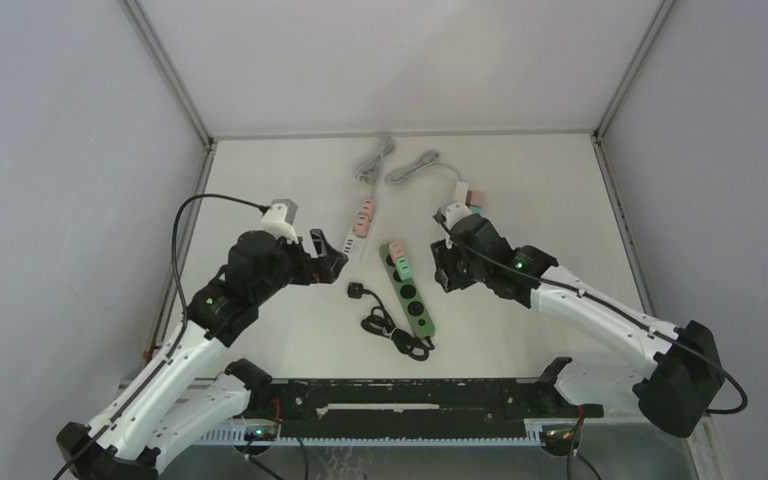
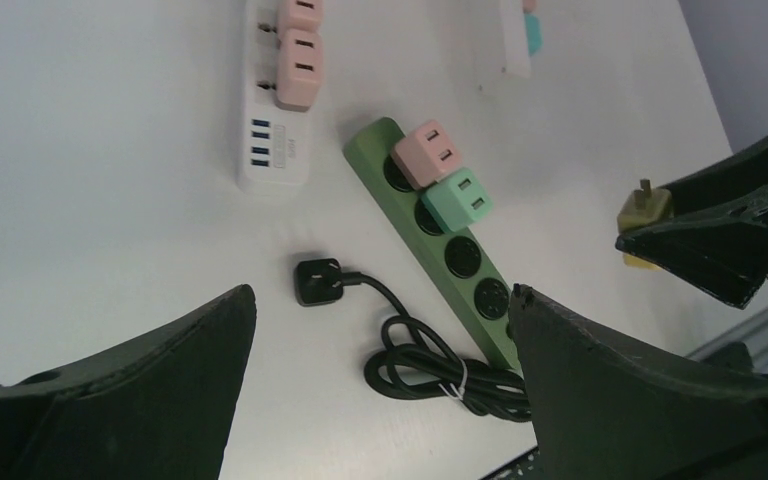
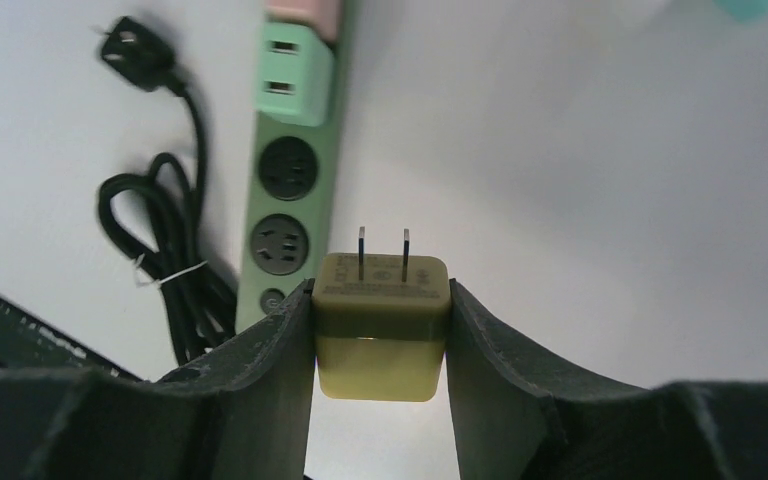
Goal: Insert the plug
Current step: Pick up the plug from the center of the board, then adjust the plug.
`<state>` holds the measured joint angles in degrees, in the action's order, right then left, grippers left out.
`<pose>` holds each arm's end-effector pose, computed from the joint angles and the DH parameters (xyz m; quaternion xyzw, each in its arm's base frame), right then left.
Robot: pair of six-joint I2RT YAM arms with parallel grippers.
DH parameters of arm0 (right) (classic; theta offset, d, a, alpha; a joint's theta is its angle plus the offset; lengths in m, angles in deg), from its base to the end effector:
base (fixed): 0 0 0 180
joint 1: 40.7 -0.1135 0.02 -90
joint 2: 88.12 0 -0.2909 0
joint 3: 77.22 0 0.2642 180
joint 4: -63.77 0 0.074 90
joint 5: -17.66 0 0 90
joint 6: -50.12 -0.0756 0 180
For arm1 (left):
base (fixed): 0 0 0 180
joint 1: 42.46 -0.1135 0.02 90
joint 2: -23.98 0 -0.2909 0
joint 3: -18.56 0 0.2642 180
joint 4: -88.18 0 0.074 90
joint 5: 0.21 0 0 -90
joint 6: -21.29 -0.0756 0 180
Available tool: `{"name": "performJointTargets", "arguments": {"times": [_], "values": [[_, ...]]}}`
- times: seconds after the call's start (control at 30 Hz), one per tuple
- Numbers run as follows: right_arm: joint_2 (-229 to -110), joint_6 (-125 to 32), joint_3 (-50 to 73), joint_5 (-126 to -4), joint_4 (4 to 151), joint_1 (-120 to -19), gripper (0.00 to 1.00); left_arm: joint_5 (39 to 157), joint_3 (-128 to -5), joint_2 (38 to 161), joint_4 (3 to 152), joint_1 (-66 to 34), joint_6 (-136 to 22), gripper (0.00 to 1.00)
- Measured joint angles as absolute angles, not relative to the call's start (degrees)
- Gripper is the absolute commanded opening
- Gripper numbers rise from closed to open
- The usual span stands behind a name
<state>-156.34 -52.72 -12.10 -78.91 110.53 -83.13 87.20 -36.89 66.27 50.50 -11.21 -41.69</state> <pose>0.2066 0.1771 0.2554 -0.2204 0.9117 0.1112 0.3285 0.1711 -0.0999 0.3073 0.0188 0.8408 -0.2466 0.4815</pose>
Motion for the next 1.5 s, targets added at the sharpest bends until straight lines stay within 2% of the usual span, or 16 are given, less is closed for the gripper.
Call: {"name": "performJointTargets", "arguments": {"times": [0.4,0.5,0.73,1.03,1.23,1.5], "values": [[-155.93,-33.38,-4.87,-75.85,108.41,-93.08,0.23,99.22,-37.99,69.85,50.74,-11.26,-38.43,1.0],[-157.17,-29.93,-2.81,-76.62,108.28,-96.4,0.19,102.46,-38.8,70.86,52.12,-11.26,-36.95,1.0],[-158.9,-22.56,-2.16,-76.51,106.75,-100.82,0.19,109.43,-39.25,72.76,54.94,-11.26,-34.15,1.0],[-159.53,-15.78,-2.16,-75.79,104.26,-104.01,0.19,118.59,-39.25,77.02,57.84,-11.3,-32.03,0.88],[-161.13,-14.36,-2.16,-75.66,103.67,-105.1,0.18,121.5,-39.25,78.7,60.51,-11.17,-30.94,0.77],[-161.83,-13.66,-1.67,-75.22,103.32,-105.71,0.18,123.33,-39.25,81.52,61.95,-9.6,-30.08,0.7]]}}
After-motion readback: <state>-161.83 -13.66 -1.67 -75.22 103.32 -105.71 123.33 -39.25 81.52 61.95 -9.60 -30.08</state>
